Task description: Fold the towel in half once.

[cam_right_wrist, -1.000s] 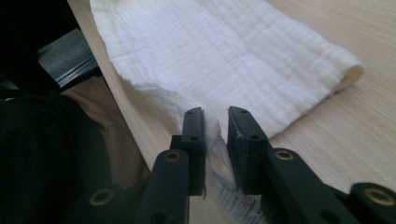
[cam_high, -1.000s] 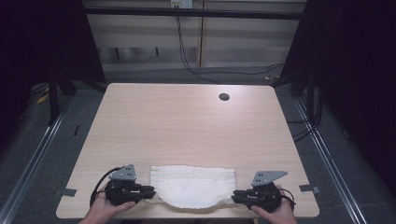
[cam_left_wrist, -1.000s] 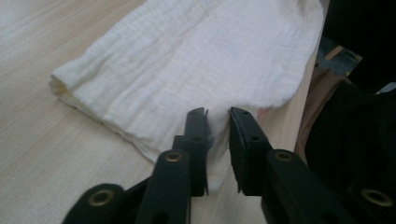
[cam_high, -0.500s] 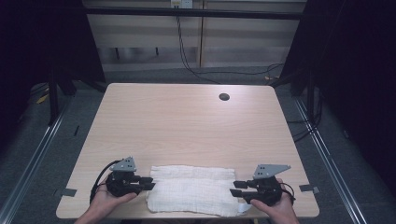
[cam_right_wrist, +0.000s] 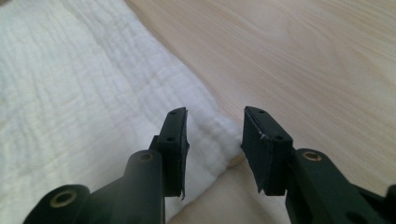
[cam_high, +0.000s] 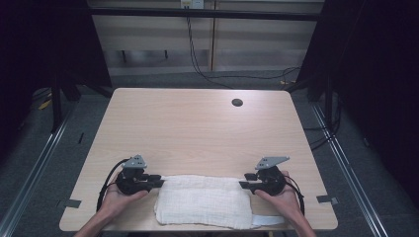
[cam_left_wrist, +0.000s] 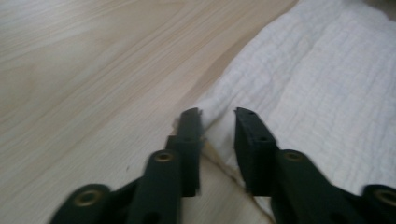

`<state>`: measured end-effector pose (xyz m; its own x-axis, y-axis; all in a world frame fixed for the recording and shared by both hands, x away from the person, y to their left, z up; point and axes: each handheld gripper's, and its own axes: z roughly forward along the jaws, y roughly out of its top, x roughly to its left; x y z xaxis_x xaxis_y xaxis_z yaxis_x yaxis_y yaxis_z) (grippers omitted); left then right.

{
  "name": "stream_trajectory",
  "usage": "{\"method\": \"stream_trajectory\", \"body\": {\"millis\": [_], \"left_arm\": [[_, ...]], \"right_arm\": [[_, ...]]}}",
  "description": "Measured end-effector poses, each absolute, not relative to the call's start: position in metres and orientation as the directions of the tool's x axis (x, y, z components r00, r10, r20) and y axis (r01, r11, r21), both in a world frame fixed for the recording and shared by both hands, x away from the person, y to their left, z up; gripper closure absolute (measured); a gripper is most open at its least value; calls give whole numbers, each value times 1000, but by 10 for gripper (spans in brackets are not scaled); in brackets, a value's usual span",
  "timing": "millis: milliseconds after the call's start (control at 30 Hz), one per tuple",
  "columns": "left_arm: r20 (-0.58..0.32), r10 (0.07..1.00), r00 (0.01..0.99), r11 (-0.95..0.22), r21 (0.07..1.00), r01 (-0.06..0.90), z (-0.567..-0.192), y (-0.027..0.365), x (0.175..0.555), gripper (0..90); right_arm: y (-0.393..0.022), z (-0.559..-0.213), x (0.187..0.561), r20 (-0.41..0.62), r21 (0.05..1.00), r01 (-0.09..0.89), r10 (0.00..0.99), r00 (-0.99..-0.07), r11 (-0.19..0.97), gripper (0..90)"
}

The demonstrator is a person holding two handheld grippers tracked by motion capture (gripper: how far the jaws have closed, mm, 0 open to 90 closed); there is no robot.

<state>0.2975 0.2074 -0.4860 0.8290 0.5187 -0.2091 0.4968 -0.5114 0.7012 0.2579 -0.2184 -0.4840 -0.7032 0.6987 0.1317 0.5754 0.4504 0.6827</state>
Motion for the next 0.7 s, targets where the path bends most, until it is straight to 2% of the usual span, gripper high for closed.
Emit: {"method": "stream_trajectory", "body": {"millis": [67,233,400,433,467,600,667,700], "left_arm": [[-213,511,833,-511,704,493,-487,205,299,900],[-240,499,833,-482,722,497,-480,205,304,900],[-282,493,823,-420,751,510,-469,210,310,900],[-276,504,819,-419,750,511,-469,210,308,873],[-274,505,819,-423,748,511,-469,210,307,785],[-269,520,811,-444,726,525,-481,209,306,630],[-256,503,826,-479,712,513,-486,204,305,641],[-251,500,829,-489,709,509,-487,202,305,675]], "right_arm": [[-217,-487,258,129,684,567,689,-713,458,657],[-215,-490,261,107,672,566,694,-712,477,858],[-220,-485,263,129,690,571,700,-703,446,900],[-221,-482,263,131,691,574,704,-698,441,900],[-222,-482,263,138,697,572,702,-698,432,900],[-222,-483,263,139,694,578,707,-693,430,900],[-222,-485,263,140,695,576,705,-695,430,900],[-222,-485,263,139,697,574,703,-697,431,900]]}}
